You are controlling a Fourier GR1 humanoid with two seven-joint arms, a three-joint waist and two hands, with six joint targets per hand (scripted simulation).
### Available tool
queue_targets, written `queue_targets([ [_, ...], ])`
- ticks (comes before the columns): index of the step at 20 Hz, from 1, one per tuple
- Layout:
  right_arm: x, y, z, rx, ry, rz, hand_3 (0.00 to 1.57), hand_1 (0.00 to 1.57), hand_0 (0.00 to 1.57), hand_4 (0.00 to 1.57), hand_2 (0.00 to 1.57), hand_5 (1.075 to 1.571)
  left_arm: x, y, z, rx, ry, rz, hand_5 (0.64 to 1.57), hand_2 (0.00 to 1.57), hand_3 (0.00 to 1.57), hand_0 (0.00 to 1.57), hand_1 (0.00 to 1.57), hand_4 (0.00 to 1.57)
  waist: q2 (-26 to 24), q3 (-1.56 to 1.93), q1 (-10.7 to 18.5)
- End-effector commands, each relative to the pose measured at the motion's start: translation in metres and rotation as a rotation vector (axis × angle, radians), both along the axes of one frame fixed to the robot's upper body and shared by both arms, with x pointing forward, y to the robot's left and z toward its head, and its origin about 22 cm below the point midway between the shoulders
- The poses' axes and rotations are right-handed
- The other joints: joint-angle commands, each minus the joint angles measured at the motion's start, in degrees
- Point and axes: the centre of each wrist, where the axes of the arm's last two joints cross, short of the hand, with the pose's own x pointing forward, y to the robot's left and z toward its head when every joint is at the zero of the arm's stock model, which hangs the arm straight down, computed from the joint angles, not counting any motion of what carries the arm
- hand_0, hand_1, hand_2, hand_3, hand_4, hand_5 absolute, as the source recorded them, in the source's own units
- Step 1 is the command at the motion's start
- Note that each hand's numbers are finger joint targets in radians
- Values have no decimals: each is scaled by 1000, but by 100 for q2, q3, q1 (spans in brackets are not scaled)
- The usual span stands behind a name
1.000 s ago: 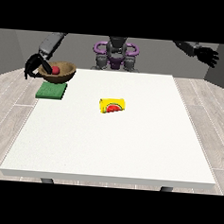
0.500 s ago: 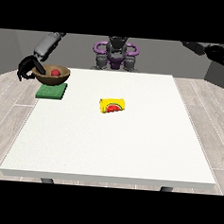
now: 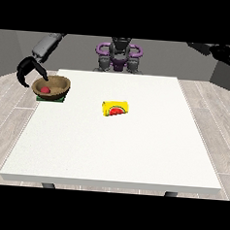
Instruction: Pick the cup and pour the ball into the bowl, then pick the bowl and place it on the pad
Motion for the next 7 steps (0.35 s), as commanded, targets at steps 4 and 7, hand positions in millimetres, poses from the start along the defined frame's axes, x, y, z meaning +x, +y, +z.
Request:
queue_targets([
  [4,16,7,19,10,115,31,0,0,0,0,0,1356,28,-95,-43,-29,164,-121,1559,0,0,0,0,902,-1224,-2,-43],
  [7,44,63,13,67,54,222,0,0,0,476,0,1434,17,-82,-69,-42,312,-71,1559,0,0,0,0,902,-2021,-14,-325],
])
